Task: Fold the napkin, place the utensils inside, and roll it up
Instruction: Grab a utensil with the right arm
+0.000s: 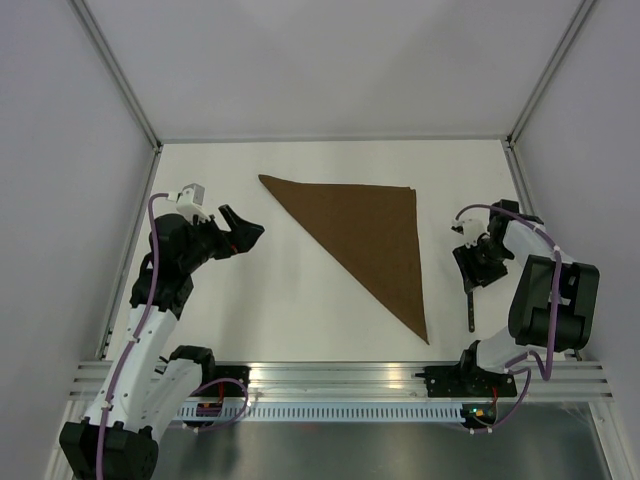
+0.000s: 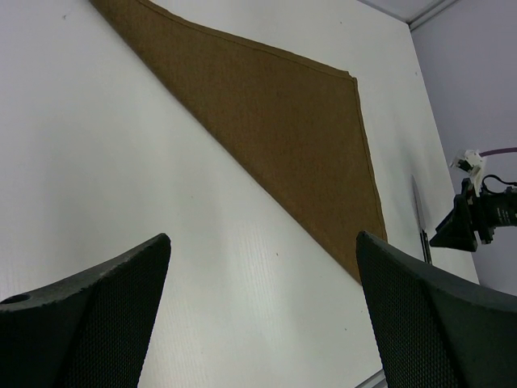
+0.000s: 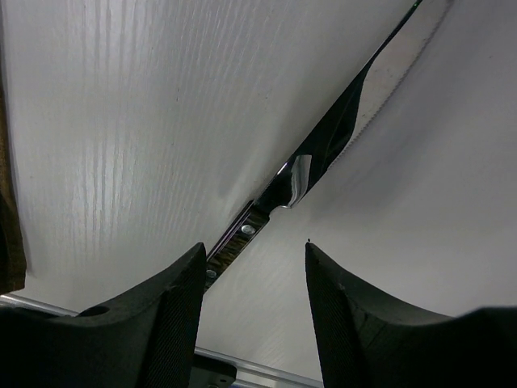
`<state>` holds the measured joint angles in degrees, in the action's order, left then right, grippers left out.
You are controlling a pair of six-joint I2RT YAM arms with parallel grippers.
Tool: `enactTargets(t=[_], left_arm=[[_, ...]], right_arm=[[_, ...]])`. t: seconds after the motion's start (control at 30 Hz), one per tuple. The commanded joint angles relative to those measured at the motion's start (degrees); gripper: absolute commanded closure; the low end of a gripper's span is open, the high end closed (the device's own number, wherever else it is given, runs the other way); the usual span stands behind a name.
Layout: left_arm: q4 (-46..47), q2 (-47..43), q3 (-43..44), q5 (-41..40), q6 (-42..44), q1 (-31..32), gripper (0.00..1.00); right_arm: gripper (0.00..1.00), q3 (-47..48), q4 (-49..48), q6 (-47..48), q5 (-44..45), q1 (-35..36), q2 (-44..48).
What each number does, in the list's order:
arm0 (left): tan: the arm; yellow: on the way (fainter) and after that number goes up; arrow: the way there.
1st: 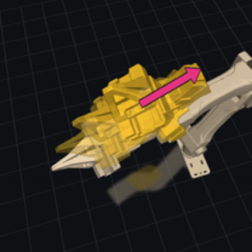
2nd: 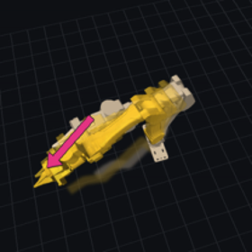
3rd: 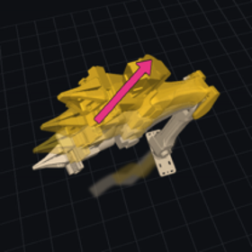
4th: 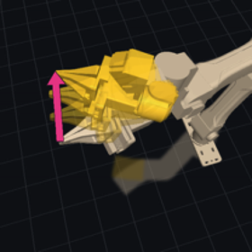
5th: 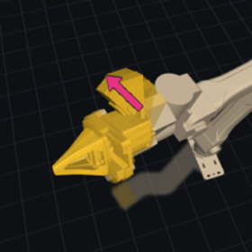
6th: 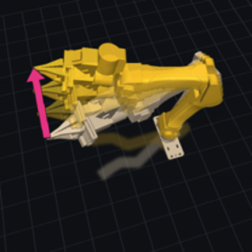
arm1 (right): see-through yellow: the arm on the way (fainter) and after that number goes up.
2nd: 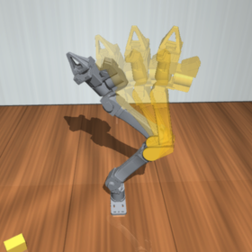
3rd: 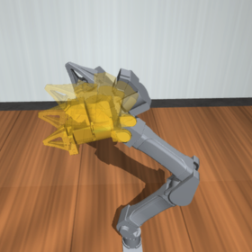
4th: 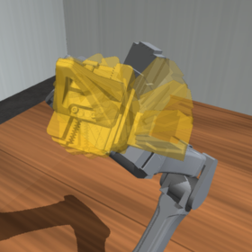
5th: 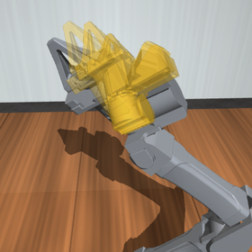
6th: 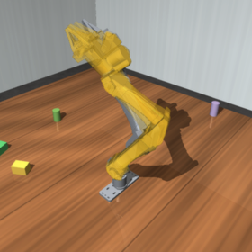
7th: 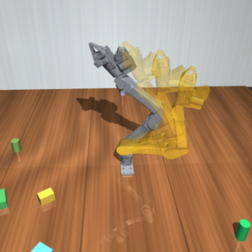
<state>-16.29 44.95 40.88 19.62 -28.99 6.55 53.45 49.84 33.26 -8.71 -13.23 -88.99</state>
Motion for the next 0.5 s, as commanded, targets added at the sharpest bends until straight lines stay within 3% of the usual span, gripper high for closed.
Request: enactTargets(t=[0.0,0.47], left_arm=[[1.97,-0.65,-0.36,1.21,-2.73,-0.13,0.00],[2.32,-0.83,-0.98,0.69,-3.09,-0.22,0.00]], right_arm=[[0.42,-1.33,3.07,2.07,4.14,-0.04,-0.22],[0.50,-4.23,0.78,1.55,6.16,2.07,-4.17]])
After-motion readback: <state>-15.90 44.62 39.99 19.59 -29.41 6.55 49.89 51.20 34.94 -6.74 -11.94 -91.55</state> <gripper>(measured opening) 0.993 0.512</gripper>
